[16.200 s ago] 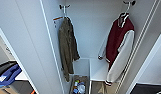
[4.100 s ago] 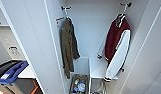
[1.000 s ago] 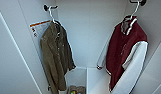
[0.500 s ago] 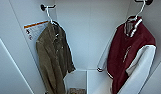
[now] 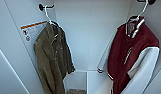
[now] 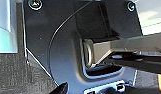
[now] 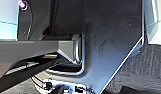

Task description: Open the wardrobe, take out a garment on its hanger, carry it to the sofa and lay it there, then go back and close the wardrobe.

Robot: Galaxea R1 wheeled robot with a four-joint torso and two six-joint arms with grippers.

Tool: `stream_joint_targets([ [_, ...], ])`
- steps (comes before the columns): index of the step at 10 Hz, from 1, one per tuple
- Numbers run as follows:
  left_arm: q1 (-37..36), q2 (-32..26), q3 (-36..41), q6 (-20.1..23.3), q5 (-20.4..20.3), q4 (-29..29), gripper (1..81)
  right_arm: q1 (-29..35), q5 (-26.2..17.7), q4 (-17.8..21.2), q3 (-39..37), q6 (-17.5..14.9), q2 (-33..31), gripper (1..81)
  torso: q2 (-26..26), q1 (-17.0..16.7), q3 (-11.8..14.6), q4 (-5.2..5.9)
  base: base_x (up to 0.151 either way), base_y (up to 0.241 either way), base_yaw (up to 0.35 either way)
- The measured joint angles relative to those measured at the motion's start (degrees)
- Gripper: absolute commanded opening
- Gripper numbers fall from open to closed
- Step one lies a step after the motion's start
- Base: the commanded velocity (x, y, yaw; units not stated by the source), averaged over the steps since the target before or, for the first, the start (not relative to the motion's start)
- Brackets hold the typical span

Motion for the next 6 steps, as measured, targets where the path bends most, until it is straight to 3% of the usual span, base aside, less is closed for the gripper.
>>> stream_joint_targets([
  [3, 0.4, 0.0, -0.1, 0.0, 0.1, 0.0, 81.1, -0.7, -0.1, 0.0, 0.0, 0.0, 0.0, 81.1, 0.0, 0.0, 0.0, -0.33, 0.000, 0.000, 0.000],
  [4, 0.4, 0.0, -0.1, 0.0, 0.1, 0.0, 81.1, -0.6, 0.0, 0.0, 0.0, 0.0, 0.1, 81.1, 0.0, 0.0, 0.0, -1.27, 0.000, 0.000, 0.000],
  [6, 0.3, 0.0, -0.1, 0.0, 0.0, 0.0, 81.1, -0.8, 0.1, 0.0, 0.0, 0.0, 0.3, 81.1, 0.0, 0.0, 0.0, -4.89, 0.000, 0.000, 0.000],
])
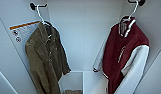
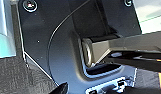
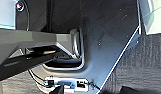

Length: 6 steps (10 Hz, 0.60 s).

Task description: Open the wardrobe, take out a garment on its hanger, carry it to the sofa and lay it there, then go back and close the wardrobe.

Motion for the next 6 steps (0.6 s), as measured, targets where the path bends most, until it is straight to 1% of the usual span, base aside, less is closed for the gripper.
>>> stream_joint_targets([
  [4, -0.6, 0.0, 0.0, 0.0, 0.0, 0.0, 81.1, -0.7, 0.0, 0.1, 0.1, 0.0, 0.2, 81.1, 0.0, 0.0, 0.0, -8.11, 0.000, 0.000, 0.000],
  [5, -0.9, 0.0, 0.0, 0.0, 0.0, 0.0, 81.1, -0.7, 0.0, 0.2, 0.1, 0.0, 0.2, 81.1, 0.0, 0.0, 0.0, -10.05, 0.000, 0.000, 0.000],
  [6, -0.9, 0.0, 0.0, 0.0, 0.0, 0.0, 81.1, -0.7, 0.0, 0.2, 0.1, 0.0, 0.3, 81.1, 0.0, 0.0, 0.0, -11.69, 0.000, 0.000, 0.000],
])
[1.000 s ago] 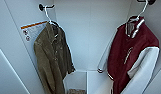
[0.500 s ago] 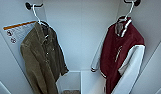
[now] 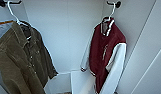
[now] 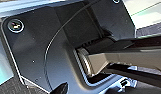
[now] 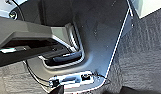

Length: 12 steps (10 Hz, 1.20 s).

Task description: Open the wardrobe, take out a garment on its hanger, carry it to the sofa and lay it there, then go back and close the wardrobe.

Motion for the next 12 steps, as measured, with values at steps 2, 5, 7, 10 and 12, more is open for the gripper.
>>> stream_joint_targets([
  [2, -0.7, 0.0, 0.1, 0.0, 0.1, 0.0, 81.1, 0.0, 0.0, 0.0, 0.0, 0.0, 0.1, 81.1, 0.0, 0.0, 0.0, -0.96, 0.000, 0.000, 0.000],
  [5, -2.7, -1.2, 2.5, 0.0, 0.4, 0.0, 81.1, 0.0, 0.7, 0.0, 0.0, 0.2, 0.0, 81.1, 0.0, 0.0, 2.0, -0.90, 0.000, 0.000, 0.000],
  [7, -4.6, -3.2, 6.3, 0.0, 0.9, 0.0, 81.1, -0.2, 1.1, 0.1, 0.1, 0.2, 0.1, 81.1, 0.0, 0.0, 3.4, -0.90, 0.000, 0.000, 0.000],
  [10, -9.4, -6.4, 12.3, 0.0, 2.4, 0.0, 81.1, -0.6, 1.0, 0.1, 0.1, 0.4, 0.1, 81.1, 0.0, 0.0, 3.5, -0.90, 0.000, 0.000, 0.000],
  [12, -12.0, -9.3, 17.6, -0.1, 3.3, 0.0, 81.1, -0.6, 1.6, 0.2, 0.1, 0.4, 0.1, 81.1, 0.0, 0.0, 3.5, -0.90, 0.000, 0.000, 0.000],
])
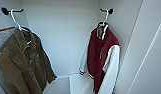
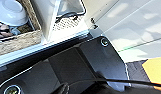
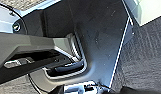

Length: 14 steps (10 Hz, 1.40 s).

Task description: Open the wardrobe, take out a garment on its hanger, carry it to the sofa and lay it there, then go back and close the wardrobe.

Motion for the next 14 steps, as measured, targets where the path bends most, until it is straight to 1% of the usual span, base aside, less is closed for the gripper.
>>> stream_joint_targets([
  [2, -4.6, -3.9, 6.5, -0.2, 1.0, -0.2, 81.1, 0.0, 0.0, 0.0, 0.3, 0.0, 0.0, 81.1, 0.0, 0.0, 0.0, 0.00, 0.000, 0.000, 0.000],
  [4, -8.4, -6.8, 9.8, -0.5, 1.0, -0.7, 81.1, 0.0, 0.0, 0.0, 0.4, 0.0, 0.0, 81.1, 0.0, 0.0, 0.0, 0.00, 0.000, 0.000, 0.000],
  [5, -9.6, -7.5, 11.1, -1.3, 1.5, -1.1, 81.1, 0.1, 0.0, 0.0, 0.4, 0.0, 0.0, 81.1, 0.0, 0.0, 0.0, 0.00, 0.000, 0.000, 0.000],
  [9, -16.5, -10.1, 18.5, -2.0, 4.1, -2.0, 81.1, 0.8, 0.0, 0.0, 0.4, 0.0, 0.0, 81.1, 0.0, 0.1, 0.0, 0.00, 0.000, 0.000, 0.000],
  [13, -20.8, -13.5, 27.6, -4.7, 6.7, -2.2, 81.1, 0.8, 0.0, 0.0, 0.4, 0.0, 0.0, 81.1, 0.0, 0.1, 0.0, 0.00, 0.000, 0.000, 0.000],
  [14, -22.1, -13.7, 29.6, -6.0, 7.6, -2.3, 81.1, 0.9, -0.1, 0.0, 0.4, 0.0, 0.0, 81.1, 0.0, 0.1, 0.0, 0.00, 0.000, 0.000, 0.000],
])
